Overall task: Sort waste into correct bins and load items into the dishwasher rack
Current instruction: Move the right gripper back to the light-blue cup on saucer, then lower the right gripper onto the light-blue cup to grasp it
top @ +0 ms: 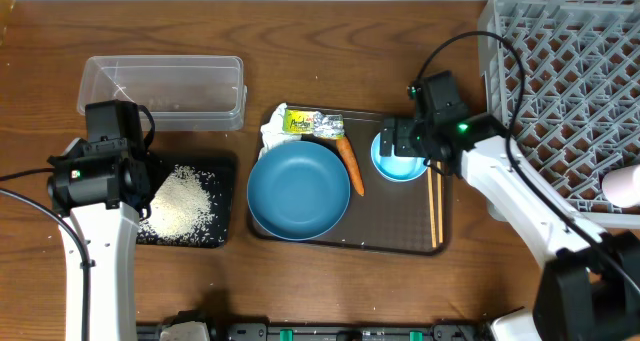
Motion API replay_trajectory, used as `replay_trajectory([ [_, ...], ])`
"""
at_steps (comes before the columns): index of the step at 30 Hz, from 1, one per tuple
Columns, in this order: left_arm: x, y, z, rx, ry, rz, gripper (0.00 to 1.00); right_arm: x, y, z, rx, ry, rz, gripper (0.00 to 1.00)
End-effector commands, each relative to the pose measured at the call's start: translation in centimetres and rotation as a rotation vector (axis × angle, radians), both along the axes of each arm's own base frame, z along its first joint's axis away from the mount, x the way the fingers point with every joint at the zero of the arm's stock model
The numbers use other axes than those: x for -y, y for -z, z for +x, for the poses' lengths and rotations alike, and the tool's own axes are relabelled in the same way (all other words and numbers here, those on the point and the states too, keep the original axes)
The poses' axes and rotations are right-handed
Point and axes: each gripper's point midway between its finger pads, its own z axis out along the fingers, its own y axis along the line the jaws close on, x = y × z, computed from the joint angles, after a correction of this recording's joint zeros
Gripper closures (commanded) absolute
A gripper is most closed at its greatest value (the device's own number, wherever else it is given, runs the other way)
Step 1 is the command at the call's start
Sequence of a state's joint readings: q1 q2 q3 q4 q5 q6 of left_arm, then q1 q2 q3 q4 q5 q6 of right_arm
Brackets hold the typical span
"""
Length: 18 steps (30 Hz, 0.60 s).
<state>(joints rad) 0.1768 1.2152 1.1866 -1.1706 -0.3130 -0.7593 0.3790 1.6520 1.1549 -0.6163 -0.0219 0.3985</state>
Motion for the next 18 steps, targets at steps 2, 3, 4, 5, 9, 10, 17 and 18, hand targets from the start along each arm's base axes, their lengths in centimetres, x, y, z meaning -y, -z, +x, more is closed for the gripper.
replay_trajectory([
  [2,-0.2,-0.3,0.0,0.009,-0.011,0.002,0.01,-0.8,1.7,-0.3,-0.044,0.013,-0.015,0.01],
  [3,-0.2,-0.3,0.0,0.009,-0.012,0.002,0.01,-1.0,1.9,-0.4,-0.048,0.012,-0.018,0.01],
  [4,-0.2,-0.3,0.0,0.009,-0.012,0.002,0.01,-1.3,2.0,-0.4,-0.048,0.008,-0.018,0.01],
  [5,-0.2,-0.3,0.1,0.009,-0.011,0.003,0.01,-1.5,2.0,-0.4,-0.045,0.004,-0.018,0.01],
  [9,-0.2,-0.3,0.1,0.009,-0.011,0.003,0.01,-1.2,2.0,-0.3,-0.025,0.014,-0.061,0.09],
  [10,-0.2,-0.3,0.0,0.009,-0.011,0.002,0.01,-1.0,2.1,-0.4,-0.025,0.017,-0.075,0.09],
  [17,-0.2,-0.3,0.1,0.009,-0.011,0.003,0.01,-0.5,3.3,-0.7,-0.056,0.023,-0.116,0.09],
  [18,-0.2,-0.3,0.1,0.009,-0.011,0.003,0.01,-0.4,3.5,-0.6,-0.058,0.024,-0.120,0.09],
])
